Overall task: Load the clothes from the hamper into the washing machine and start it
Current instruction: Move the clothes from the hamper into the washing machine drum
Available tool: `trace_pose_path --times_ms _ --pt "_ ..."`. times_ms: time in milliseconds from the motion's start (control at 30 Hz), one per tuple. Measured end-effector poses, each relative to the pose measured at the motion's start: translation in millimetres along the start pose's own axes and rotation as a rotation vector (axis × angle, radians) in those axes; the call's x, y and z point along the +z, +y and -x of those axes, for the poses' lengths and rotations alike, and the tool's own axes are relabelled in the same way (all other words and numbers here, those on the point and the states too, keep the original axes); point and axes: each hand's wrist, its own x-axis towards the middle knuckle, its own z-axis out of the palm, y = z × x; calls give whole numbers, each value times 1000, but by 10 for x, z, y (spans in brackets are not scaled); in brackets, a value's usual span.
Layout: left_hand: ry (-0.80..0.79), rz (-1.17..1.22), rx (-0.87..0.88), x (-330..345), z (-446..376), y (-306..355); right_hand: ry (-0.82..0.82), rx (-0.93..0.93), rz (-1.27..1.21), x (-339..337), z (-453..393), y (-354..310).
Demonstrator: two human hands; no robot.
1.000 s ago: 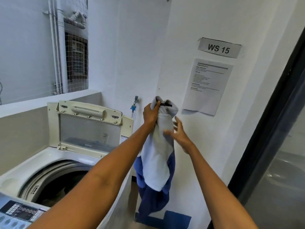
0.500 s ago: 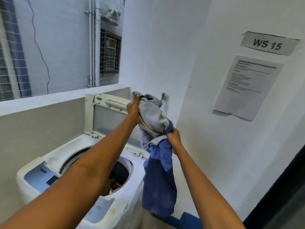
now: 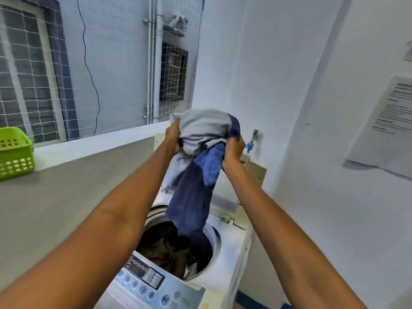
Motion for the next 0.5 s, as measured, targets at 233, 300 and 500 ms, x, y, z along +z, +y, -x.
trace_pose_path --times_ms 233,300,500 --pt "-178 -314 -295 -669 -360 -575 -49 67 447 -1 -6 990" --pt "-147 -413 -369 -836 -424 -818 -174 128 664 -119 34 1325" --pt "57 -479 -302 -1240 -568 -1656 -428 265 973 -380 298 2328"
